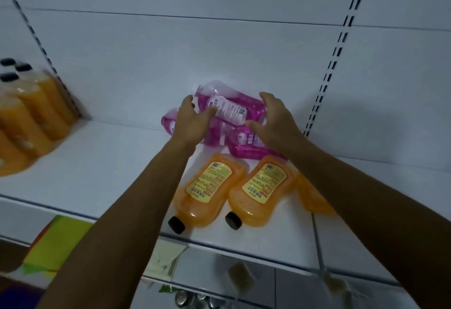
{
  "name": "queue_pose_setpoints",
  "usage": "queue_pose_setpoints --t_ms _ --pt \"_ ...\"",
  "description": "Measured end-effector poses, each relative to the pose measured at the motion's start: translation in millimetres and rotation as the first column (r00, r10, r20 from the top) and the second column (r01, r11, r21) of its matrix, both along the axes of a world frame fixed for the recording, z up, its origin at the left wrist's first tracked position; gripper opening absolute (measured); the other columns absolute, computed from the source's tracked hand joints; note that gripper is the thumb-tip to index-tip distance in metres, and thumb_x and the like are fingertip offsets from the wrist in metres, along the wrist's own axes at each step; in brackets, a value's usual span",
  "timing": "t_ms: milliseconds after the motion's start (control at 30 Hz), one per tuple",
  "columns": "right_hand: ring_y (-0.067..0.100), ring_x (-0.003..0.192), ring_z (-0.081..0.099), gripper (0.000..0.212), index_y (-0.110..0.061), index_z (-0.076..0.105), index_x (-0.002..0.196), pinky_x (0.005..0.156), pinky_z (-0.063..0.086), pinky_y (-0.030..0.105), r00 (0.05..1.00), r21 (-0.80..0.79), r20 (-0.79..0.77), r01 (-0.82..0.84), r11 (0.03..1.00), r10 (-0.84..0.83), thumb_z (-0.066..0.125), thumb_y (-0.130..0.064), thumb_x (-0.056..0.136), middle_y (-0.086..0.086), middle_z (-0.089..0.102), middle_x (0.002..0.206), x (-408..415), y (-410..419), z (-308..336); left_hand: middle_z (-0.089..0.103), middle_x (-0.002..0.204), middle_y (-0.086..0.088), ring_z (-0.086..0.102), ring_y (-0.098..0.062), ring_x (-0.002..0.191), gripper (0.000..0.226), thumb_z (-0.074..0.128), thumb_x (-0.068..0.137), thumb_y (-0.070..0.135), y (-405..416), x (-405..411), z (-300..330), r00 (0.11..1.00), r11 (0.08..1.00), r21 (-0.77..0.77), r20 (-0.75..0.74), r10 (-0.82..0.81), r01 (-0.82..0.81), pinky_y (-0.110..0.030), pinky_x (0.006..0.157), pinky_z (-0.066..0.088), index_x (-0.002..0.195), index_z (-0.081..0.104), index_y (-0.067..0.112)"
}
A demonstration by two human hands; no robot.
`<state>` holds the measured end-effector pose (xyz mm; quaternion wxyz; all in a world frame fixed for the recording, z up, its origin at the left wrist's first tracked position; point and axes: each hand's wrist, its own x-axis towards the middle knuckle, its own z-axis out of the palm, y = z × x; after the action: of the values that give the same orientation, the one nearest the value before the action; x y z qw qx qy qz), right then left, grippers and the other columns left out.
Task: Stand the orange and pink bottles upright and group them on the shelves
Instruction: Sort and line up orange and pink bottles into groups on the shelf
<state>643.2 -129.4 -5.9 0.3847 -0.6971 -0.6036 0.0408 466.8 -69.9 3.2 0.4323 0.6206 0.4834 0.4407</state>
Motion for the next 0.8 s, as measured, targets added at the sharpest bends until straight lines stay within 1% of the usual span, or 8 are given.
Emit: queue_pose_setpoints --t_ms 67,167,233,400,500,567,700,800 --pt "0.025 0.116 0.051 0.074 -0.010 0.034 0.143 0.097 0.048 0.039 0.998 0.001 0.061 0.015 1.000 -0.015 0.074 -0.023 0.082 0.014 0.046 0.131 -2 11 3 0.053 0.135 -0.009 0.058 -0.027 0.116 0.062 0.064 0.091 0.026 16 4 -1 0.999 0.998 -0.055 0.034 -0.001 0.002 -0.037 0.091 0.053 0.144 0.034 0.013" --pt "0.019 0.109 0.048 0.074 -0.010 0.036 0.142 0.093 0.050 0.034 0.993 -0.032 0.104 0.050 0.998 -0.046 0.075 -0.024 0.081 0.012 0.038 0.127 -2 23 0 0.063 0.103 -0.001 0.063 -0.023 0.102 0.043 0.065 0.090 0.019 28 9 -4 0.997 0.995 -0.094 0.080 -0.024 0.032 -0.019 0.064 0.049 0.129 0.049 0.009" --pt "0.019 0.105 0.049 0.065 -0.009 0.043 0.134 0.092 0.052 0.036 0.992 -0.030 0.114 0.066 0.997 -0.063 0.076 -0.022 0.080 0.010 0.035 0.122 -3 27 -3 0.065 0.095 0.004 0.065 -0.018 0.097 0.035 0.066 0.089 0.015 30 9 -5 0.996 0.998 -0.044 0.081 -0.038 0.042 -0.013 0.058 0.046 0.122 0.058 0.010" --pt "0.013 0.095 0.051 0.052 -0.015 0.044 0.119 0.069 0.047 0.017 0.995 -0.027 -0.040 0.087 0.996 -0.088 0.077 -0.020 0.079 0.003 0.045 0.114 13 13 -3 0.066 0.113 0.003 0.064 -0.010 0.097 0.046 0.074 0.082 0.012 18 15 9 0.986 0.983 0.175 0.150 -0.075 0.048 -0.019 0.074 0.055 0.125 0.060 0.017" --pt "0.017 0.090 0.061 0.051 -0.018 0.041 0.108 0.071 0.056 0.029 0.988 -0.031 -0.126 0.085 0.996 -0.088 0.080 -0.025 0.075 0.002 0.057 0.107 32 -11 3 0.064 0.113 0.002 0.066 -0.003 0.091 0.048 0.074 0.081 0.005 -2 34 25 0.955 0.953 0.267 0.217 -0.201 0.140 -0.016 0.071 0.054 0.125 0.059 0.013" --pt "0.017 0.088 0.062 0.051 -0.017 0.041 0.106 0.069 0.054 0.028 0.983 -0.047 -0.147 0.105 0.993 -0.110 0.081 -0.027 0.075 0.001 0.059 0.104 47 -35 11 0.061 0.113 0.003 0.066 -0.002 0.088 0.055 0.075 0.080 0.006 -16 54 34 0.924 0.932 0.276 0.234 -0.303 0.235 -0.019 0.072 0.056 0.130 0.054 0.013" --pt "0.014 0.089 0.062 0.055 -0.017 0.045 0.115 0.073 0.052 0.026 0.976 -0.007 -0.137 0.167 0.986 -0.167 0.079 -0.035 0.076 -0.002 0.060 0.108 86 -94 20 0.065 0.118 -0.002 0.065 -0.011 0.100 0.060 0.077 0.078 0.015 -46 111 45 0.874 0.858 0.334 0.161 -0.459 0.389 -0.031 0.085 0.057 0.133 0.055 0.011" --pt "0.013 0.090 0.063 0.056 -0.017 0.048 0.120 0.079 0.056 0.033 0.951 0.038 -0.118 0.293 0.955 -0.286 0.078 -0.037 0.076 -0.003 0.063 0.111 124 -139 19 0.066 0.112 -0.003 0.066 -0.004 0.093 0.053 0.074 0.080 0.007 -76 162 52 0.790 0.788 0.339 0.172 -0.589 0.513 -0.023 0.080 0.056 0.130 0.057 0.008"
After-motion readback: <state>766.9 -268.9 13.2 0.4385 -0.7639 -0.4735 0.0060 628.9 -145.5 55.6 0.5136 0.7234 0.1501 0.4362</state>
